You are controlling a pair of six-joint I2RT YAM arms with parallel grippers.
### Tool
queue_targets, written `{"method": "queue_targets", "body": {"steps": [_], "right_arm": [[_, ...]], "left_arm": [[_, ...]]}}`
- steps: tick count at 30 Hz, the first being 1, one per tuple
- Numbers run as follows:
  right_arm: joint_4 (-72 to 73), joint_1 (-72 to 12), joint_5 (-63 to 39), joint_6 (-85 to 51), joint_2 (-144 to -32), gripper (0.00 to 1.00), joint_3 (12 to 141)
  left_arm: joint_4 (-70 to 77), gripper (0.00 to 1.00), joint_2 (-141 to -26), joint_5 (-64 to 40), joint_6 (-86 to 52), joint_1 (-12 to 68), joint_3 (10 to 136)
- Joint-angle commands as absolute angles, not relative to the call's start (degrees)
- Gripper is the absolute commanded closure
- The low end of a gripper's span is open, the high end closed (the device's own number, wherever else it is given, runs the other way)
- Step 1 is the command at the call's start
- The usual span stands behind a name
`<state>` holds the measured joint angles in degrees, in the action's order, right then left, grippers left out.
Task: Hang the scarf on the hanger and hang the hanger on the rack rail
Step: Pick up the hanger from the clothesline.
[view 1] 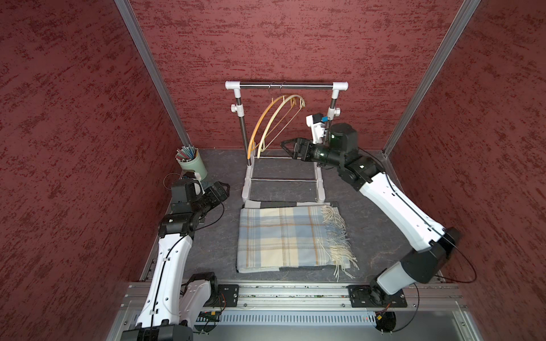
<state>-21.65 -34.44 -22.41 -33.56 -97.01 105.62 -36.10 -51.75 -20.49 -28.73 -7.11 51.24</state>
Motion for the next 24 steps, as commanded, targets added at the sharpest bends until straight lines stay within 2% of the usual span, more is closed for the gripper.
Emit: {"method": "queue_targets", "body": {"steps": [1, 4, 7, 15, 17, 22, 23, 24], "right_arm": [[-24.6, -35.5, -27.0, -35.3, -104.0, 0.16, 116.2], [-32.9, -35.9, -26.5, -33.4, -114.4, 0.18, 131.8], [-34.7, -35.9, -25.4, -33.9, -121.3, 0.21, 141.1], [-31.8, -35.9, -23.9, -36.9, -126.3, 0.41, 145.5], [-31.4, -35.9, -23.8, -36.8, -126.5, 0.51, 145.5], [-31.7, -35.9, -24.6, -36.2, -125.8, 0.95, 145.4], [-31.6, -35.9, -24.9, -36.0, -125.5, 0.99, 145.3], [-31.6, -35.8, -25.2, -35.5, -125.3, 1.0, 145.3]], "left_arm": [[-36.9, 0.0, -51.0, -23.9, -28.4, -7.8, 52.8], [-35.3, 0.0, -49.1, -25.7, -28.3, -7.9, 52.2], [-36.5, 0.0, -48.0, -26.0, -27.5, -8.1, 52.8], [-39.4, 0.0, -47.3, -26.3, -26.3, -8.6, 53.9], [-39.8, 0.0, -47.2, -26.2, -26.1, -8.7, 54.0], [-40.2, 0.0, -46.5, -26.3, -26.5, -9.0, 53.7], [-40.0, 0.0, -46.2, -26.4, -26.7, -9.1, 53.6], [-39.9, 0.0, -46.2, -26.4, -26.9, -9.0, 53.5]]}}
